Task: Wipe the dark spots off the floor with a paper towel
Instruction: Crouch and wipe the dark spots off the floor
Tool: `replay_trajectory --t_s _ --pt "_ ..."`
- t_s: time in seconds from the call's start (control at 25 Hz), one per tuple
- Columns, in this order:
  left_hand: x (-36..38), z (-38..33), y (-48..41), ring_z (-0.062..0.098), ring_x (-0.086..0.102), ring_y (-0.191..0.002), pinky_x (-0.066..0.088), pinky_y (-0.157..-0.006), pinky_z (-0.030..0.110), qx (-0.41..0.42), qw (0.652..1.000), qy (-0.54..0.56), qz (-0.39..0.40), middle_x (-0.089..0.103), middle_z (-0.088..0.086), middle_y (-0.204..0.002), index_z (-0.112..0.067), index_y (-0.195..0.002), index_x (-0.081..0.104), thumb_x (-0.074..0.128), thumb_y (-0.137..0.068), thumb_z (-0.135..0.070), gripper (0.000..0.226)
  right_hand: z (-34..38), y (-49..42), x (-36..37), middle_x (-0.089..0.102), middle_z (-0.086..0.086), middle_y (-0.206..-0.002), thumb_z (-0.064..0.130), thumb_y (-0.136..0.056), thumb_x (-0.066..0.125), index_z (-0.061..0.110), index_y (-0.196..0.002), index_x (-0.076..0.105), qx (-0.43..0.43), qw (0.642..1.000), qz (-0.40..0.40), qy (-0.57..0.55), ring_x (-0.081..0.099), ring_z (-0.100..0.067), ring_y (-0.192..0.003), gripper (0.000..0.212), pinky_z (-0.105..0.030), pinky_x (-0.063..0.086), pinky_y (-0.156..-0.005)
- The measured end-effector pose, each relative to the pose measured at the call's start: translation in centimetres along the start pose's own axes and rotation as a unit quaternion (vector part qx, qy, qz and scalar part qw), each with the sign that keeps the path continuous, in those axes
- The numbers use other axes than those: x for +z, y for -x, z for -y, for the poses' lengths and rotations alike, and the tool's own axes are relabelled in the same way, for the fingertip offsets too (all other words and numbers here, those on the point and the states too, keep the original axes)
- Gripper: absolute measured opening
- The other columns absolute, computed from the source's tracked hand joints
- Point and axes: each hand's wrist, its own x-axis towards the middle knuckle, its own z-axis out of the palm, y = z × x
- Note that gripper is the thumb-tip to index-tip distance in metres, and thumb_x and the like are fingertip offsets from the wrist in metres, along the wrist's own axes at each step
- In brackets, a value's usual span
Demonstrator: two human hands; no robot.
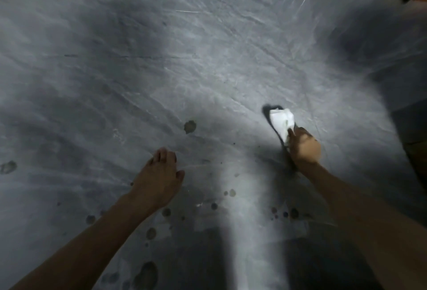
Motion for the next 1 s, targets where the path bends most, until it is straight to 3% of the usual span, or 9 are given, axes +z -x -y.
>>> replay_trajectory --t_s 0.08,0.28,0.48,0.64,0.68,0.76,0.84,0.92,1.0 --pt "0.2 -0.3 -0.1 0.036 0.034 -0.135 0.032 -0.107 0.037 -0.008 1.000 -0.006 0.007 0.029 0.026 -0.147 -0.002 -0.130 0.036 0.038 -0.098 -0.035 0.046 1.2 0.1 -0.2 0.064 -0.021 -0.108 0.045 -0.094 0.034 0.012 -0.124 0.056 -0.014 1.000 -0.004 0.024 0.063 -0.039 -0.093 0.050 -0.044 0.052 -0.075" --pt "0.1 -0.5 -0.3 0.033 0.020 -0.144 0.024 -0.116 0.037 -0.014 1.000 -0.009 0.011 0.020 0.025 -0.154 -0.002 -0.135 0.032 0.037 -0.098 -0.037 0.052 7.1 1.7 -1.5 0.067 -0.007 -0.110 0.025 -0.082 0.069 0.023 -0.127 0.057 -0.216 0.976 -0.024 0.027 0.066 -0.029 -0.095 0.047 -0.035 0.052 -0.070" --pt "0.2 -0.5 -0.2 0.034 0.018 -0.145 0.023 -0.116 0.038 -0.010 1.000 -0.011 0.016 0.020 0.026 -0.154 -0.002 -0.136 0.032 0.038 -0.097 -0.039 0.054 5.1 -0.6 -6.1 0.070 -0.005 -0.096 0.017 -0.084 0.062 0.025 -0.109 0.059 -0.154 0.982 -0.100 -0.048 0.067 -0.029 -0.083 0.027 -0.032 0.050 -0.066" --pt "-0.1 -0.4 -0.1 0.033 0.017 -0.145 0.022 -0.117 0.037 -0.009 1.000 -0.007 0.019 0.019 0.027 -0.154 -0.001 -0.134 0.033 0.040 -0.096 -0.037 0.053 7.3 6.4 -1.4 0.070 0.004 -0.093 0.039 -0.090 0.060 0.028 -0.116 0.064 -0.150 0.958 0.183 -0.163 0.065 -0.015 -0.084 0.028 -0.022 0.044 -0.072" --pt "-0.2 -0.3 -0.1 0.033 0.016 -0.146 0.021 -0.117 0.037 -0.009 1.000 -0.011 0.021 0.017 0.027 -0.155 0.000 -0.135 0.032 0.040 -0.096 -0.037 0.053 7.6 7.5 -0.7 0.069 0.008 -0.092 0.047 -0.089 0.056 0.030 -0.112 0.065 -0.135 0.947 0.204 -0.207 0.064 -0.011 -0.085 0.030 -0.022 0.044 -0.073" --pt "-0.1 -0.5 0.0 0.033 0.012 -0.147 0.019 -0.118 0.037 -0.010 0.999 -0.023 0.027 0.013 0.027 -0.156 0.000 -0.136 0.031 0.040 -0.096 -0.037 0.054 7.2 7.4 0.3 0.063 0.010 -0.100 0.054 -0.088 0.049 0.032 -0.111 0.061 -0.112 0.965 0.116 -0.209 0.058 -0.009 -0.090 0.034 -0.024 0.046 -0.075" --pt "-0.1 -0.6 0.0 0.034 0.011 -0.147 0.019 -0.118 0.037 -0.012 0.999 -0.033 0.029 0.013 0.027 -0.156 -0.001 -0.136 0.032 0.039 -0.097 -0.038 0.054 6.9 6.3 1.1 0.055 -0.004 -0.111 0.050 -0.086 0.058 0.020 -0.121 0.055 -0.138 0.986 0.038 -0.079 0.050 -0.021 -0.100 0.046 -0.031 0.046 -0.078" --pt "-0.1 -0.5 0.0 0.033 0.013 -0.146 0.020 -0.118 0.037 -0.010 0.999 -0.034 0.031 0.015 0.027 -0.155 -0.002 -0.135 0.033 0.039 -0.097 -0.038 0.054 7.7 5.6 2.0 0.056 -0.015 -0.106 0.045 -0.084 0.065 0.007 -0.117 0.056 -0.172 0.985 0.023 -0.001 0.053 -0.032 -0.096 0.051 -0.039 0.049 -0.074" --pt "0.0 -0.3 -0.3 0.032 0.015 -0.146 0.021 -0.117 0.037 -0.013 0.999 -0.025 0.036 0.019 0.026 -0.154 -0.002 -0.135 0.034 0.041 -0.096 -0.038 0.054 8.4 4.3 2.1 0.062 -0.013 -0.092 0.040 -0.088 0.060 0.008 -0.103 0.060 -0.224 0.974 0.000 0.042 0.061 -0.033 -0.083 0.035 -0.039 0.050 -0.061"
